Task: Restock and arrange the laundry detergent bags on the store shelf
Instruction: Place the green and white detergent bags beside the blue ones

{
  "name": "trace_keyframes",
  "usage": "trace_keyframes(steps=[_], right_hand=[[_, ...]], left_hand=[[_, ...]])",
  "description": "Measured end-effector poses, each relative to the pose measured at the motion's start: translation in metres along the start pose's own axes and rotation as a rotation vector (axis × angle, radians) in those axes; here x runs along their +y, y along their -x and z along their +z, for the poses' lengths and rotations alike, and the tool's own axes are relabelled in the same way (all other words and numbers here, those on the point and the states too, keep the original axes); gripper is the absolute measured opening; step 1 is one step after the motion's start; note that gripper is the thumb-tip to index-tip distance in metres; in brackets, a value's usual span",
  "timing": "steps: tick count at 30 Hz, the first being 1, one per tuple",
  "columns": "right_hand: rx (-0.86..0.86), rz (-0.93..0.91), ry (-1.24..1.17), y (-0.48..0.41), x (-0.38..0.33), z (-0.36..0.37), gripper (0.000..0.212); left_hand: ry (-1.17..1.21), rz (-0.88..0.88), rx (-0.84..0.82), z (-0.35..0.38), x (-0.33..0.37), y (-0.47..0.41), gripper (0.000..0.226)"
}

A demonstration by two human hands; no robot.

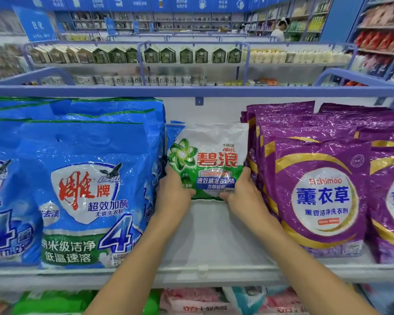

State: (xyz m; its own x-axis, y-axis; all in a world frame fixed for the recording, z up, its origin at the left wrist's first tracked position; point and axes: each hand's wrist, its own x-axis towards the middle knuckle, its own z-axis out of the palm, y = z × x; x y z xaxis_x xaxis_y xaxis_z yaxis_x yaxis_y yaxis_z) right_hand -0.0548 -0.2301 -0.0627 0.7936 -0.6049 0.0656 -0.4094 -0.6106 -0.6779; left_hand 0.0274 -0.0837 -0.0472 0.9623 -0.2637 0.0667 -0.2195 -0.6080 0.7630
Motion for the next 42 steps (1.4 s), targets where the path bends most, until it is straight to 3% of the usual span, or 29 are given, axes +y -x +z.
trace_keyframes(steps=[8,11,15,19,21,26,42], right_hand=[[0.077,0.019,0.028,0.011,0.002,-0.002,0.075],[0.112,-0.044,0.069,0.021,0.005,-0.002,0.071],[0.076,-0.128,0.110,0.050,0.000,-0.011,0.048],[0.037,-0.231,0.115,0.091,0.001,-0.023,0.051],[0.035,-0.254,0.108,0.117,0.006,-0.029,0.056],[0.010,-0.316,0.130,0.188,0.031,-0.037,0.055],[-0.210,-0.314,0.037,0.326,0.060,-0.001,0.061]], left_hand=[[-0.130,0.053,-0.018,0.004,-0.008,0.010,0.056],[-0.195,0.095,-0.015,0.004,-0.012,0.018,0.051],[-0.235,0.173,-0.058,-0.008,-0.012,0.038,0.042],[-0.288,0.306,-0.118,-0.026,-0.018,0.073,0.045],[-0.318,0.355,-0.087,-0.035,-0.023,0.100,0.054],[-0.313,0.433,0.048,-0.045,-0.045,0.181,0.044],[-0.429,0.102,0.085,-0.099,-0.163,0.350,0.057]])
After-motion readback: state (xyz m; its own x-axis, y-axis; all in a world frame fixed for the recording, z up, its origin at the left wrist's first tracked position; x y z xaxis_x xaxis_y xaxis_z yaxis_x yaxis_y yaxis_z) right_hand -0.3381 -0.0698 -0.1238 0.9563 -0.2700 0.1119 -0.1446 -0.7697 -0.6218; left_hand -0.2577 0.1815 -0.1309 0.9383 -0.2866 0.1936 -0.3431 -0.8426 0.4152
